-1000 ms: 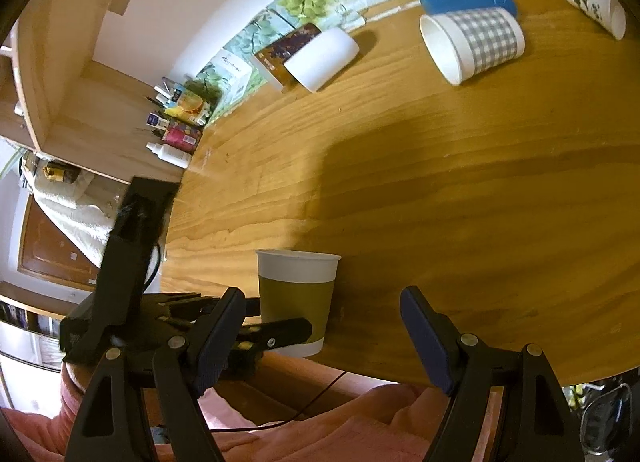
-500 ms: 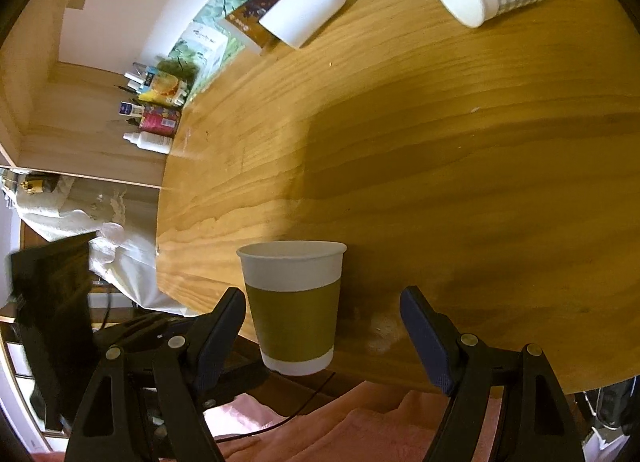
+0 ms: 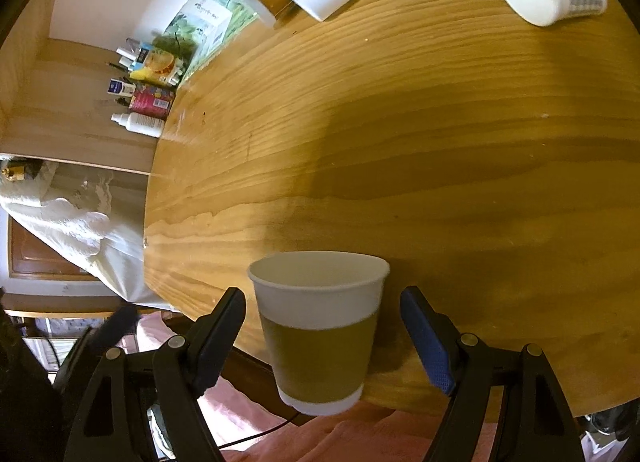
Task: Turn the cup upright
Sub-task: 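Close the right gripper on the cup while the left gripper releases it, then lower the upright cup onto the desk with the right gripper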
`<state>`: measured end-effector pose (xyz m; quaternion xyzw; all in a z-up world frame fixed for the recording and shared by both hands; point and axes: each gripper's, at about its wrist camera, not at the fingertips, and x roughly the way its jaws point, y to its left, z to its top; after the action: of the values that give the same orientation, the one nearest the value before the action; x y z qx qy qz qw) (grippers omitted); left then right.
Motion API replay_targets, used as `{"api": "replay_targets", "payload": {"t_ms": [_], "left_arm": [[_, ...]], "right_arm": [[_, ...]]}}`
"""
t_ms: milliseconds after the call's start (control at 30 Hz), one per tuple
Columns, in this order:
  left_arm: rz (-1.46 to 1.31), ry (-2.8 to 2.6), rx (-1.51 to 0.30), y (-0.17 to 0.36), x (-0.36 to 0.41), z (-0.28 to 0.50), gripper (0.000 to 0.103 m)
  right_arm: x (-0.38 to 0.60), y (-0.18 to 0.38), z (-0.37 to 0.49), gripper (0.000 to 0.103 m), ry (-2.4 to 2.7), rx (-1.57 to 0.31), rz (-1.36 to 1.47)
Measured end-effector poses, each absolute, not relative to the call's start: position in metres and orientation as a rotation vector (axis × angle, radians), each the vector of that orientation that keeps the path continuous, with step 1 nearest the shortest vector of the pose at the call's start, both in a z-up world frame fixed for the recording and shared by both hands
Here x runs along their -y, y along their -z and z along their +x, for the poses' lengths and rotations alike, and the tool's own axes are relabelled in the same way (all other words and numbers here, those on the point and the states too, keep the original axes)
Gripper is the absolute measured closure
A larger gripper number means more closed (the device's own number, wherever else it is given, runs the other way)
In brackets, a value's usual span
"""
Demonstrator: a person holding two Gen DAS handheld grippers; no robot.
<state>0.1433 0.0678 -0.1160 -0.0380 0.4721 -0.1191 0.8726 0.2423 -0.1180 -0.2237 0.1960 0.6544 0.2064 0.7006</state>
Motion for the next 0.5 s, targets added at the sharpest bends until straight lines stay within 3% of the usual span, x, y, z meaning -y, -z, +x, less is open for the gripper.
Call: {"api": "replay_targets", "payload": {"t_ms": [200,367,433,500], "left_arm": [[-0.123,0.222,-0.891,0.104,-0.087,0.134,0.025],[-0.142,0.201,-0.919,0.109,-0.095,0.136,0.025],[-0.157,0.196,-0.943,0.113,-0.098,0.137,0.025],[-0.174,0.193,-0.959,0.117,-0.100,0.136,0.025]], "right_arm": [[0.107,0.228,0.251,0.023,-0.420,-1.475,0.380],[0.104,0.228,0.254,0.023,-0.414,-1.476,0.358],[0.103,0.228,0.253,0.030,-0.415,-1.469,0.366],[0.102,0.228,0.253,0.030,-0.420,-1.462,0.371]]}}
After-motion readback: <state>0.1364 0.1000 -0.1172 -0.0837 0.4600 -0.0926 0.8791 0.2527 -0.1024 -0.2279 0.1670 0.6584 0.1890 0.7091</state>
